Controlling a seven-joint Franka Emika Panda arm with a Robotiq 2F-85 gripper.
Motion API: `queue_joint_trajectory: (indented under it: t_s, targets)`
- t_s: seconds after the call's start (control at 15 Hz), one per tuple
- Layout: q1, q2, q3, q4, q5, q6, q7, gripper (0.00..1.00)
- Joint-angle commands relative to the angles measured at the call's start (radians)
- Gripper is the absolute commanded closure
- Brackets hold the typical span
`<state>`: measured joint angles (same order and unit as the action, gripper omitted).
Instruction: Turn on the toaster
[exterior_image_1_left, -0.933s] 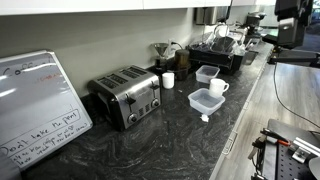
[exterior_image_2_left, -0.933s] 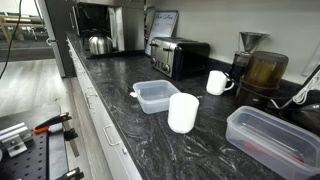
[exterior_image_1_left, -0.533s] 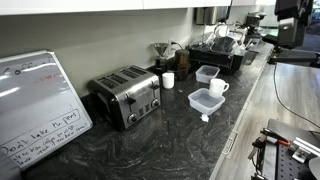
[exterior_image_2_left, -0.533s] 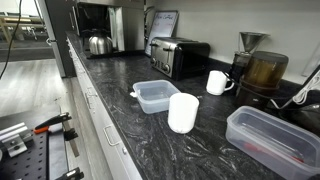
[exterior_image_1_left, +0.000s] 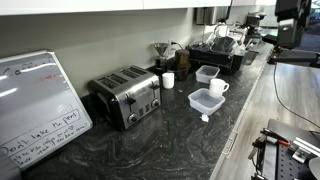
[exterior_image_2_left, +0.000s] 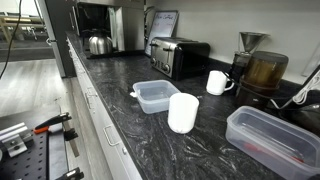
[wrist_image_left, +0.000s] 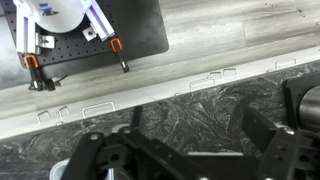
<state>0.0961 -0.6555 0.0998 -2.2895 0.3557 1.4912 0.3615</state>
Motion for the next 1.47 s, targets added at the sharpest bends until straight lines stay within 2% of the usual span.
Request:
queue_joint_trajectory:
  t_s: [0.0, 0.2, 0.33, 0.47, 0.73, 0.93, 1.0, 1.07, 1.4]
  targets:
    - [-0.019, -0.01, 0.037, -0.033, 0.004, 0.022, -0.049, 0.0]
    - [0.001, 0.016, 0.091, -0.092, 0.007, 0.091, -0.072, 0.0]
    - [0.018, 0.033, 0.126, -0.129, 0.013, 0.181, -0.098, 0.0]
    - [0.036, 0.055, 0.153, -0.168, 0.01, 0.31, -0.125, 0.0]
    - [0.068, 0.147, 0.174, -0.227, -0.038, 0.644, -0.216, 0.0]
    - [0.068, 0.238, 0.184, -0.244, -0.112, 0.874, -0.221, 0.0]
    - [0.054, 0.274, 0.193, -0.234, -0.158, 0.899, -0.178, 0.0]
    - [0.09, 0.208, 0.157, -0.244, -0.124, 0.831, -0.185, 0.0]
    - [0.097, 0.217, 0.151, -0.243, -0.133, 0.846, -0.181, 0.0]
